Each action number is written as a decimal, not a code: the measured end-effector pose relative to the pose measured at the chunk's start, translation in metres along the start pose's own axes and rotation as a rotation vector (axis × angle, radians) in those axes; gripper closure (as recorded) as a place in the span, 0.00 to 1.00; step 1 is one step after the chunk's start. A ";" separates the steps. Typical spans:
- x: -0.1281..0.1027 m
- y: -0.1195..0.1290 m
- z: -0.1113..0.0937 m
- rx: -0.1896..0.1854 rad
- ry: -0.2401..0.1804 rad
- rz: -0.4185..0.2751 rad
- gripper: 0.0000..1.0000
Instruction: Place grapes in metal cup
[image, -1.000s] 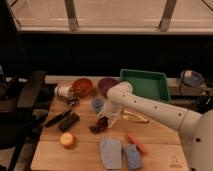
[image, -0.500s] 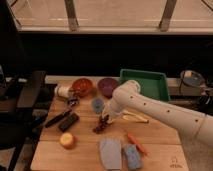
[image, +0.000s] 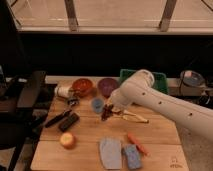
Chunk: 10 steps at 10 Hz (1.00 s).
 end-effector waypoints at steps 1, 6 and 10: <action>0.008 -0.009 -0.019 0.027 0.034 0.021 1.00; 0.038 -0.047 -0.023 0.041 0.078 0.066 1.00; 0.057 -0.051 0.043 -0.053 0.040 0.128 1.00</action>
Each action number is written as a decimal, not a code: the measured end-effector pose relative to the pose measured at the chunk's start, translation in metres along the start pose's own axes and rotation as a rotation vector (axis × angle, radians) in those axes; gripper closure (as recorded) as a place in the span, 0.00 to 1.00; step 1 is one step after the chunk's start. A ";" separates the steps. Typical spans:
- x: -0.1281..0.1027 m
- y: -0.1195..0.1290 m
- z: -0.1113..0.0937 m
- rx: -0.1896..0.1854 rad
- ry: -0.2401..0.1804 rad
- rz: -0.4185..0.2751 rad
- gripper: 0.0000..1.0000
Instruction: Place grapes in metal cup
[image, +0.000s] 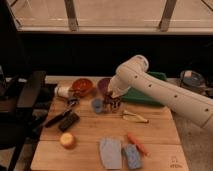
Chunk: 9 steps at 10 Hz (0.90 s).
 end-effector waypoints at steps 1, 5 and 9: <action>0.008 0.000 0.018 -0.032 -0.013 0.027 0.98; 0.025 0.004 0.038 -0.084 -0.038 0.095 0.62; 0.035 0.017 0.035 -0.086 -0.051 0.143 0.26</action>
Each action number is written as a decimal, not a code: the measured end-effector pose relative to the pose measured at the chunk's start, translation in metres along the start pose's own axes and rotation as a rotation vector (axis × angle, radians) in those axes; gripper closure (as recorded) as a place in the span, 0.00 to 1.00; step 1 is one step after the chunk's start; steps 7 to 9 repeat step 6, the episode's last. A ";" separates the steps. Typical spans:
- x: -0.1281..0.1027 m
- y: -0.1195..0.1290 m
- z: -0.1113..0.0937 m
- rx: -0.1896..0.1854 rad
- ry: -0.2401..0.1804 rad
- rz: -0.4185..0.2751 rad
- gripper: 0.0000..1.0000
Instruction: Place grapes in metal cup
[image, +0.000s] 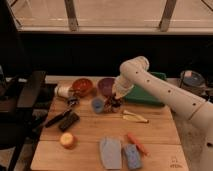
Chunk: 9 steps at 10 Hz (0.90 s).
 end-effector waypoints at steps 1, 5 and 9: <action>0.000 0.002 0.000 0.002 -0.009 0.007 0.22; 0.004 0.012 -0.012 0.031 -0.027 0.024 0.22; 0.005 0.014 -0.019 0.045 -0.032 0.031 0.22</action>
